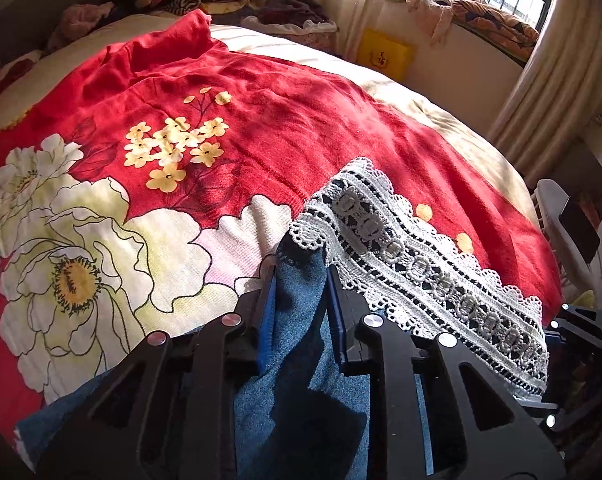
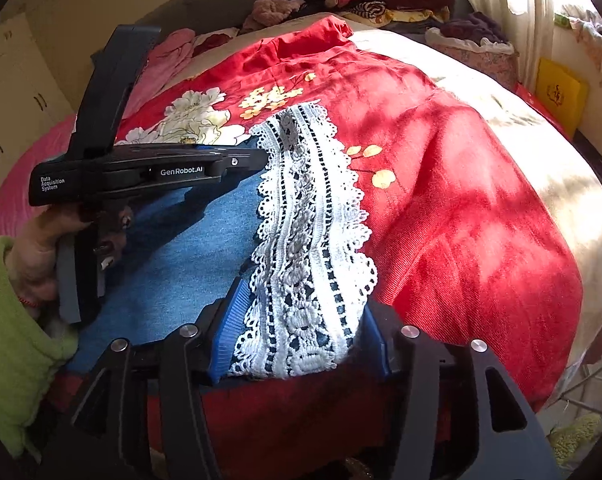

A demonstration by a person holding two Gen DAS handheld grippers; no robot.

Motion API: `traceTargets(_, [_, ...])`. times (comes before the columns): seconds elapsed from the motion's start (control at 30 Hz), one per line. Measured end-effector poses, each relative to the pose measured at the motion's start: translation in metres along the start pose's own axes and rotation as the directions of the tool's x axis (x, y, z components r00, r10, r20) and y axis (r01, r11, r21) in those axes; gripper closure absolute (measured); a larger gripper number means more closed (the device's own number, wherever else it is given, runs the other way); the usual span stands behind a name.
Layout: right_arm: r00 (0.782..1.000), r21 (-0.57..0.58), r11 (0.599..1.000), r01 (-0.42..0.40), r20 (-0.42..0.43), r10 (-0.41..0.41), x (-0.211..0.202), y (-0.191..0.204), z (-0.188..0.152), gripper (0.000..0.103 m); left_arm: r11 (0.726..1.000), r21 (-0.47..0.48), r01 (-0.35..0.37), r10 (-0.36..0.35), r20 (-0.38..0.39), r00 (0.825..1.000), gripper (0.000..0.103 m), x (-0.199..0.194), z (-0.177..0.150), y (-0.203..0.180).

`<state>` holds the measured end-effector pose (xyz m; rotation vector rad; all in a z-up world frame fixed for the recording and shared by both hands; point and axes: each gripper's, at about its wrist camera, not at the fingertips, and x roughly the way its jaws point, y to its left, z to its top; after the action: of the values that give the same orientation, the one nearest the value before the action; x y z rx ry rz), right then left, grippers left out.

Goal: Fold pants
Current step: 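Lift and fold the pants over with both tools, lace strip on top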

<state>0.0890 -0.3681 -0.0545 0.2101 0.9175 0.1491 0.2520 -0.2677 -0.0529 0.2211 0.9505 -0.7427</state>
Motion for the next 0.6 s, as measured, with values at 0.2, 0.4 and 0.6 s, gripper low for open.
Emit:
traceTargets(0.2, [0.991,0.05,0.99,-0.132,0.007,0.132,0.001,-0.012,0.001,0.076,1.0,0.013,-0.022,0.022,-0.002,1.0,0.096,0.001,-0.001,-0.003])
traceTargets(0.4, [0.986,-0.033,0.988,-0.15,0.07,0.152,-0.021,0.01,0.004,0.079,0.999,-0.04,0.031,-0.03,0.047,0.998,0.099,-0.02,-0.005,0.003])
traceTargets(0.6, [0.964,-0.126,0.967,-0.223,0.116,0.238,-0.046,0.048,0.013,0.079,0.991,-0.107,0.074,-0.059,0.143,0.988,0.099,-0.065,-0.019,0.025])
